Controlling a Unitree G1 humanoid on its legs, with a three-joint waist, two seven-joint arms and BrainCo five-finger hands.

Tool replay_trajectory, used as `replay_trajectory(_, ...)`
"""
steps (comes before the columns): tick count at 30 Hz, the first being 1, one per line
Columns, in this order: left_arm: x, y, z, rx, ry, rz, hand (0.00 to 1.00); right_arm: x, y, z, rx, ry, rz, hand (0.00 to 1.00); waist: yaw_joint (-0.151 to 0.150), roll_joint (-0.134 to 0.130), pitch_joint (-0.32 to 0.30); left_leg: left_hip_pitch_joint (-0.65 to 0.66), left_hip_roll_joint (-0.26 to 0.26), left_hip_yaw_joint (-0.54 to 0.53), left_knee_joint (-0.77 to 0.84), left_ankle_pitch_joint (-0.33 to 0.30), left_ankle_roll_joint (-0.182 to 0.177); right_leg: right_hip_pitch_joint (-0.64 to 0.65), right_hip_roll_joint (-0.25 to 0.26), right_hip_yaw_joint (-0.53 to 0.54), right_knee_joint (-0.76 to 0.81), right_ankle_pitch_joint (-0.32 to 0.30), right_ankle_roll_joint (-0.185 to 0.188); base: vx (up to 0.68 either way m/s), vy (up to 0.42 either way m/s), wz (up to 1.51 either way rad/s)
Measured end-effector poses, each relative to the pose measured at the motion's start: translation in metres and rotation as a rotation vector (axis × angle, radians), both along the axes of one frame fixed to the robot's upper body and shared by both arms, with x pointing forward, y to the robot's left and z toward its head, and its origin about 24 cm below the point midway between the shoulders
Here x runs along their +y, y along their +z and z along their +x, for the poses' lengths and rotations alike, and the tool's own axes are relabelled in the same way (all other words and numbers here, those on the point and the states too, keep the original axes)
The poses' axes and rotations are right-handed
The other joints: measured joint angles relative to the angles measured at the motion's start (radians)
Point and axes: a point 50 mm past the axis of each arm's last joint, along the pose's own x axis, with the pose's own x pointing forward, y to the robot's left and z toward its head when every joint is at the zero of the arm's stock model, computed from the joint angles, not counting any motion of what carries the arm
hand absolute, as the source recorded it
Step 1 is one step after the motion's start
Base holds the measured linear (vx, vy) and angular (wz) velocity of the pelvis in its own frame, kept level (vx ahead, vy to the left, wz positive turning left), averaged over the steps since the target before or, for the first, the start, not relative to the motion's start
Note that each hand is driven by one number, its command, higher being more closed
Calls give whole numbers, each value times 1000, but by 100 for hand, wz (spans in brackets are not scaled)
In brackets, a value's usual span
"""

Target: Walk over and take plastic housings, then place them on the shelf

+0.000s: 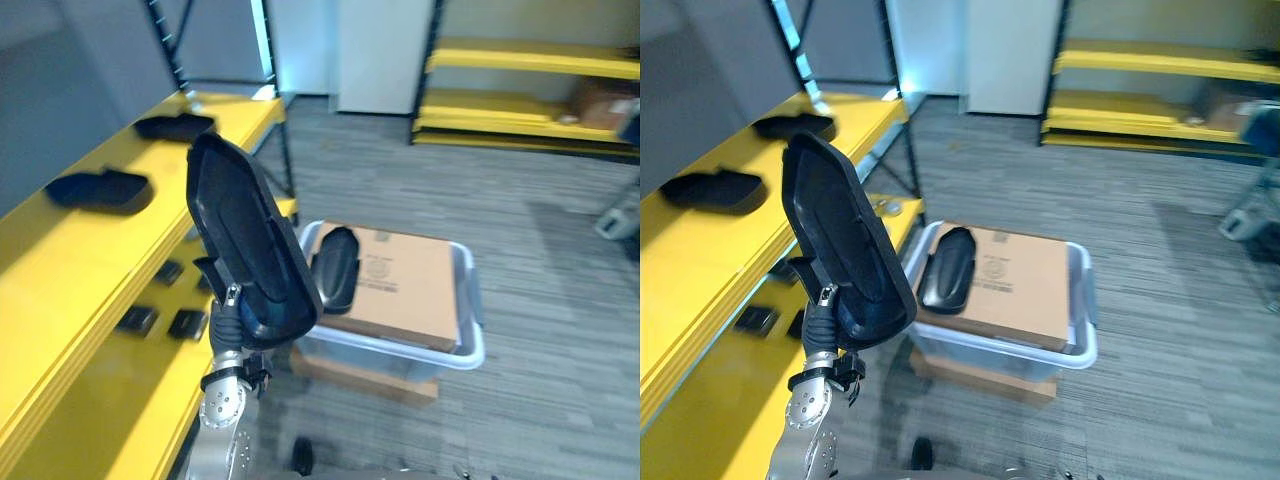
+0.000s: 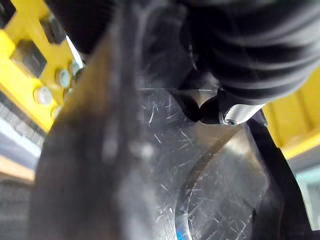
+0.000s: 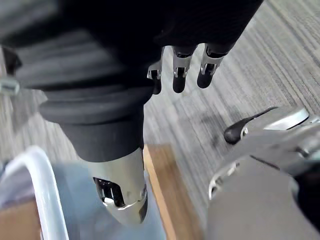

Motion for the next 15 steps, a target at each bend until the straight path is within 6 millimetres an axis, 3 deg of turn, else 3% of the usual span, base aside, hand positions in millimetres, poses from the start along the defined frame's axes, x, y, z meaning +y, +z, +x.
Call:
replay_trajectory(1,1,1,0,-5,7,-8,100,0,2,8,-18,29,-13,0,0,-17,9,-10,23,118,13,-25,36,24,-14,-65,-20,3,5,127,7,144)
replay_trajectory(4,-4,0,2,-7,-16,-11,100,-7,4,20,-21,85,-49,0,-2,-4,5,-19,84,365,46,-27,36,63,-32,-179,-39,-8,27,137,17,128)
replay_trajectory(5,-8,-3,4,1,-45,-4,100,-6,2,24,-4,109,-50,0,1,-12,6,-19,88,424,54,-22,38,79,-54,-211,-57,-18,32,152,26,115)
replay_trajectory(7,-17,-8,7,20,-108,-3,100,-1,-1,27,22,139,-40,0,3,-16,8,-21,68,428,71,-7,42,114,-64,-250,-70,-24,54,176,49,75)
replay_trajectory(10,-27,-11,11,27,-206,17,100,17,-6,29,60,209,1,0,-3,-50,13,-34,35,383,171,-101,55,173,-107,-284,-40,-12,57,247,85,58)
replay_trajectory(12,-34,-9,13,16,-241,12,100,20,-6,32,65,235,-3,0,-3,-48,13,-32,22,357,218,-153,46,129,-170,-246,145,2,-2,258,141,45)
replay_trajectory(13,-35,-9,15,12,-250,19,100,20,-5,33,64,257,-12,0,-6,-42,11,-6,18,330,213,-177,53,63,-215,-153,328,52,-99,221,99,35)
replay_trajectory(14,-35,-8,16,9,-248,22,100,21,-4,36,57,268,-14,0,-9,-41,13,8,18,318,212,-187,53,27,-222,-86,405,55,-126,358,121,50)
replay_trajectory(15,-31,-9,18,14,-242,36,100,23,-2,41,40,288,-20,0,-21,-43,15,42,16,287,203,-199,56,-41,-198,14,500,-12,-105,330,53,48)
